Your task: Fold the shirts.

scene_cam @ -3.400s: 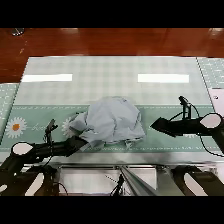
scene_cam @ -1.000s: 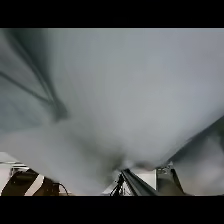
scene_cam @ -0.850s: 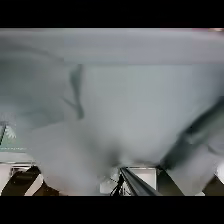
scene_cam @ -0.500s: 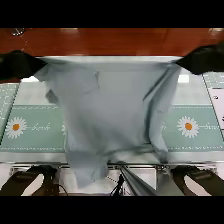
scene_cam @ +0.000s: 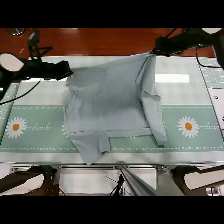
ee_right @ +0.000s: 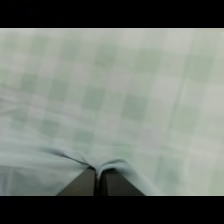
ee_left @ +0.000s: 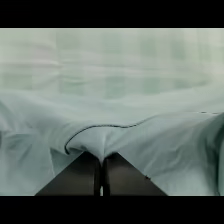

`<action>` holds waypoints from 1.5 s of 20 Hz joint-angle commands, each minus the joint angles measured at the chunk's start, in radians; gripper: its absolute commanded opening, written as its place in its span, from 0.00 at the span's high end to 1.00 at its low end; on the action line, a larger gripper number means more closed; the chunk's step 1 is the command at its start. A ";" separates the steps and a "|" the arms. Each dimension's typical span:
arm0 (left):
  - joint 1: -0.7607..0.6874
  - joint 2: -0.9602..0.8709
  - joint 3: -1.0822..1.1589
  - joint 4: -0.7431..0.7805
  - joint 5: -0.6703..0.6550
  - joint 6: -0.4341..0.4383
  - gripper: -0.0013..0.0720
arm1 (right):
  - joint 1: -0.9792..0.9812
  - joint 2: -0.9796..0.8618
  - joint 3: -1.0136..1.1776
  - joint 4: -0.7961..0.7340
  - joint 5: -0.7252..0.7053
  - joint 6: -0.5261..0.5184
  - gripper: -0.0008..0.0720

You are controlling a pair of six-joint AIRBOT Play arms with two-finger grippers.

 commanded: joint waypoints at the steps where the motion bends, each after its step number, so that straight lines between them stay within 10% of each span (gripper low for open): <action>1: -0.048 -0.097 -0.003 -0.015 0.016 0.000 0.88 | -0.062 -0.147 0.053 0.145 -0.013 0.025 0.93; 3: -0.068 -0.114 -0.003 -0.014 -0.010 0.011 0.01 | -0.089 -0.166 0.053 0.137 0.046 0.016 0.12; 10: 0.184 -0.073 -0.019 0.256 -0.555 0.000 0.03 | -0.324 -0.001 -0.092 -0.165 0.397 0.068 0.13; 18: 0.443 0.211 -0.692 -0.075 -0.340 0.107 0.03 | -0.443 0.644 -1.170 0.082 -0.051 -0.156 0.13; 25: 0.359 0.213 -0.858 -0.410 -0.179 0.294 0.03 | -0.448 0.815 -1.347 0.195 -0.016 -0.177 0.13; 27: 0.303 0.213 -0.858 -0.411 -0.098 0.291 0.05 | -0.449 0.815 -1.345 0.194 -0.016 -0.177 0.13; 28: 0.282 0.213 -0.858 -0.411 -0.067 0.288 0.28 | -0.449 0.815 -1.344 0.176 -0.018 -0.177 0.13; 29: 0.263 0.213 -0.858 -0.411 -0.053 0.290 0.85 | -0.449 0.815 -1.344 0.145 -0.021 -0.174 0.13; 30: 0.250 0.213 -0.858 -0.413 -0.048 0.296 0.95 | -0.449 0.815 -1.344 0.095 -0.008 -0.160 0.13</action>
